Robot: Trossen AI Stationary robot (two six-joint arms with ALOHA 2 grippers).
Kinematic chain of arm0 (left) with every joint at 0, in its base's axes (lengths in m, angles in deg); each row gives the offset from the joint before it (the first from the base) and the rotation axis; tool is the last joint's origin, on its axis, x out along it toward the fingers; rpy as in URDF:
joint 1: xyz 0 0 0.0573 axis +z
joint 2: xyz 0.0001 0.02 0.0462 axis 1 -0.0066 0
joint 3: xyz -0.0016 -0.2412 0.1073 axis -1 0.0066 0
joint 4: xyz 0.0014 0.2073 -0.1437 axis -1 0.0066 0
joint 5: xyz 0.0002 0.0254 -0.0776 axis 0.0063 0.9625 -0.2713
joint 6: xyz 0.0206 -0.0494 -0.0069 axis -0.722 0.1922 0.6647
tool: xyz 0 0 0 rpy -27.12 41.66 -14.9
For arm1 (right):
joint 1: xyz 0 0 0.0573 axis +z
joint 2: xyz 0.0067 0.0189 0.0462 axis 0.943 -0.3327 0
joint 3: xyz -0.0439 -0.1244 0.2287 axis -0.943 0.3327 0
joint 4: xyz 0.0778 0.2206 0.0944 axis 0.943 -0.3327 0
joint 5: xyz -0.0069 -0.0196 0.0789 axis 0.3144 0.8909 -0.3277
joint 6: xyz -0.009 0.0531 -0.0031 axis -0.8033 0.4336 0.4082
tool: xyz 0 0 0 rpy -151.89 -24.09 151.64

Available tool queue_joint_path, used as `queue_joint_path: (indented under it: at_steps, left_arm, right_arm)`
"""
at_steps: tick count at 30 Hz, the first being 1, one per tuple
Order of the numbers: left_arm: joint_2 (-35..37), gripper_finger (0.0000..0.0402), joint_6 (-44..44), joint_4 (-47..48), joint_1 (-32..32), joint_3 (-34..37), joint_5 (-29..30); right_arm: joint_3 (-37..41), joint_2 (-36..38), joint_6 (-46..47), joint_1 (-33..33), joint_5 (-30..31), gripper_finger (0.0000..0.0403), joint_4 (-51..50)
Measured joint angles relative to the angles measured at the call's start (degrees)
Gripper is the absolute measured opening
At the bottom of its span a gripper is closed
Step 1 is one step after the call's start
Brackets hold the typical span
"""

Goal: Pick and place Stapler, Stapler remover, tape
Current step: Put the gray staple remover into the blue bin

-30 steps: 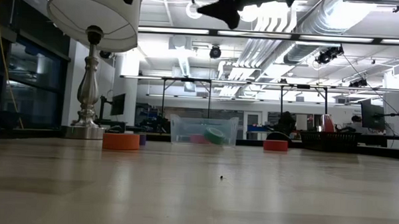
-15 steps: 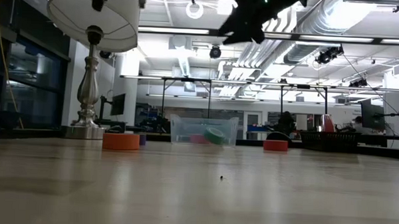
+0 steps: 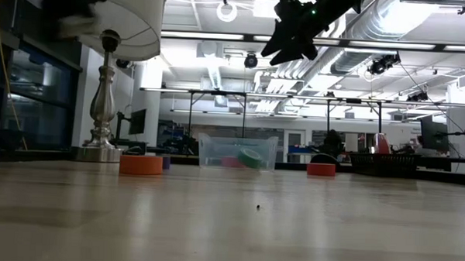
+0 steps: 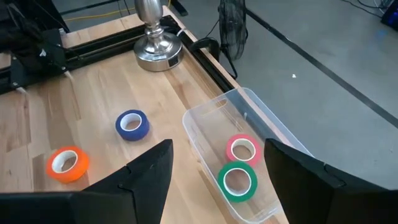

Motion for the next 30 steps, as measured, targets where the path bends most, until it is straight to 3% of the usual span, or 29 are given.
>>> queue_joint_path:
  at_steps: [5,10,20,30]
  left_arm:
    - [-0.4,0.0097,7.7,12.0,-0.2,0.0,-12.1]
    - [-0.4,0.0097,13.0,17.6,-5.5,0.0,-17.1]
    - [-2.6,0.0097,33.6,16.0,-25.0,0.0,-12.0]
    - [-13.4,0.0097,48.3,8.4,-42.1,0.0,-10.8]
  right_arm:
    - [0.0,0.0,-0.1,0.0,0.0,0.0239,0.0]
    - [0.0,0.0,-0.1,0.0,-0.1,0.024,0.0]
    - [0.0,0.0,-0.4,0.0,-0.1,0.0237,-0.4]
    - [0.0,0.0,-2.4,0.0,-1.1,0.0239,-0.4]
